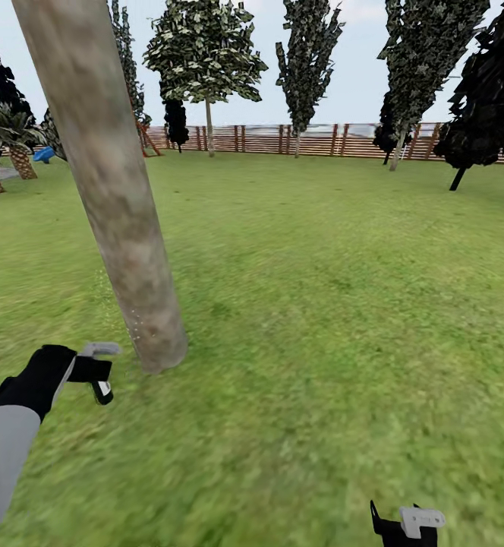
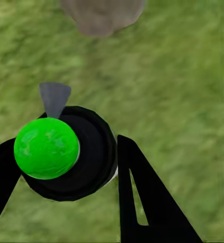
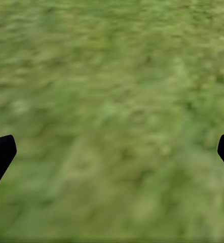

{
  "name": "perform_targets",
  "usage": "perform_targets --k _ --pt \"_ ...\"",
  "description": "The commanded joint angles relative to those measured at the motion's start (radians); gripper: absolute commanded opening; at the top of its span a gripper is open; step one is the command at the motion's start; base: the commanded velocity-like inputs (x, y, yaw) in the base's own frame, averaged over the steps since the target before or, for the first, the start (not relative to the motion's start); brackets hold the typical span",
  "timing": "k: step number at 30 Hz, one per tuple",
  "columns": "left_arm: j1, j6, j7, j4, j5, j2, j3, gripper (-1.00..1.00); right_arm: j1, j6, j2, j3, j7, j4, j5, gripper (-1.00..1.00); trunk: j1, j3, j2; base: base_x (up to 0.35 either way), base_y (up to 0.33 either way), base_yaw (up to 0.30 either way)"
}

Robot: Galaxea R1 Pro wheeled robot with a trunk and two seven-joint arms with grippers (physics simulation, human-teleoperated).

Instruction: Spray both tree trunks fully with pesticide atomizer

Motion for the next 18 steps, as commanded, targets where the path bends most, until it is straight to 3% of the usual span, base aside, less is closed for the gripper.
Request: perform_targets --k 1,2,4,6,10,12,15,18 --pt "-0.002 0.003 -0.054 -0.002 -0.015 -0.005 -0.040 -1.00 -0.001 -0.003 0.000 -0.005 -0.004 0.001 0.011 1.00 0.000 -0.001 0.000 0.000 0.000 0.000" --pt "-0.003 0.006 -0.077 -0.003 -0.015 -0.008 -0.075 -1.00 -0.001 -0.003 0.000 -0.005 -0.004 0.001 0.011 1.00 0.000 -0.001 0.000 0.000 0.000 0.000" --pt "-0.003 0.011 -0.136 -0.005 -0.014 -0.013 -0.178 -1.00 -0.001 -0.003 0.000 -0.005 -0.004 0.001 0.011 1.00 0.000 -0.001 0.000 0.000 0.000 0.000" --pt "0.001 0.013 -0.176 -0.007 -0.015 -0.010 -0.219 -1.00 -0.001 -0.003 0.000 -0.006 -0.004 0.001 0.011 1.00 0.000 -0.001 0.000 0.000 0.000 0.000" --pt "-0.002 0.015 -0.194 -0.007 -0.013 0.053 -0.224 -1.00 -0.001 -0.003 0.000 -0.006 -0.004 0.001 0.011 1.00 0.000 -0.001 0.000 0.172 0.126 0.000" --pt "-0.003 0.016 -0.200 -0.007 -0.012 0.066 -0.221 -1.00 -0.001 -0.003 0.000 -0.006 -0.004 0.001 0.011 1.00 0.000 -0.001 0.000 0.263 0.198 0.000" --pt "-0.004 0.017 -0.203 -0.008 -0.012 0.072 -0.219 -1.00 -0.001 -0.003 0.000 -0.005 -0.004 0.001 0.011 1.00 0.000 -0.001 0.000 0.245 0.188 0.000" --pt "-0.003 0.078 -0.205 -0.102 -0.009 0.026 -0.224 -1.00 -0.001 -0.003 0.000 -0.006 -0.004 0.001 0.011 1.00 0.000 -0.001 0.000 0.016 0.012 0.000"
